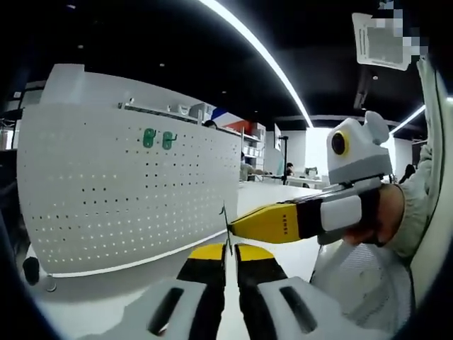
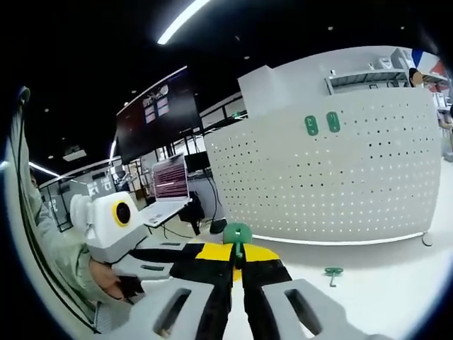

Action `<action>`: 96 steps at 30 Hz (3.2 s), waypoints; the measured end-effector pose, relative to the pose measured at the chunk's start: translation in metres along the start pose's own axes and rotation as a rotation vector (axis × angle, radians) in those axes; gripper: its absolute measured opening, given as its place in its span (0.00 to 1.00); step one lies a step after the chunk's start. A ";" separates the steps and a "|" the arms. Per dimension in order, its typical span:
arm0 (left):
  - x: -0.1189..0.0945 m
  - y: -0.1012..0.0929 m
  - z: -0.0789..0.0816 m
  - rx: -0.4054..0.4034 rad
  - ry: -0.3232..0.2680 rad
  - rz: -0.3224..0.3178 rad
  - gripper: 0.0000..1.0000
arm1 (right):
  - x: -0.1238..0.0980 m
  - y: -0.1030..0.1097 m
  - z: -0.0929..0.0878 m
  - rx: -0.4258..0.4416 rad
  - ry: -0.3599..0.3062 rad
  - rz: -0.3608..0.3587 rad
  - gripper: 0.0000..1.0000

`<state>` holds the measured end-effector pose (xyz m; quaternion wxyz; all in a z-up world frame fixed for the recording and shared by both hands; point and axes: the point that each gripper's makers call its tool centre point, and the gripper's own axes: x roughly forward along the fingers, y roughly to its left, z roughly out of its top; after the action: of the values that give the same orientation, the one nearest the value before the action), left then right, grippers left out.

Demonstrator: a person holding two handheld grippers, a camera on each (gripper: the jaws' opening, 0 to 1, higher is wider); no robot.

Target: Insert the hook assembly into the mounting plate slot until the hook locks in place.

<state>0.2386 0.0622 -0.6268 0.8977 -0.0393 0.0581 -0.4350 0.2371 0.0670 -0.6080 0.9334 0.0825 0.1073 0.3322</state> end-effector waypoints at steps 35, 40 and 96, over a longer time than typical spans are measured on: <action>0.002 0.003 -0.002 -0.336 -0.023 0.009 0.02 | -0.001 0.003 0.001 -0.081 -0.022 -0.008 0.01; 0.001 0.004 -0.003 -0.406 -0.027 0.001 0.02 | 0.000 0.003 0.002 -0.072 -0.023 -0.001 0.01; 0.002 -0.003 0.002 -0.297 -0.035 -0.014 0.02 | -0.002 -0.002 0.009 -0.187 -0.008 -0.013 0.00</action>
<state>0.2378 0.0585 -0.6247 0.8798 -0.1795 0.1060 -0.4272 0.2386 0.0634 -0.5993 0.9396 -0.0044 0.0728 0.3344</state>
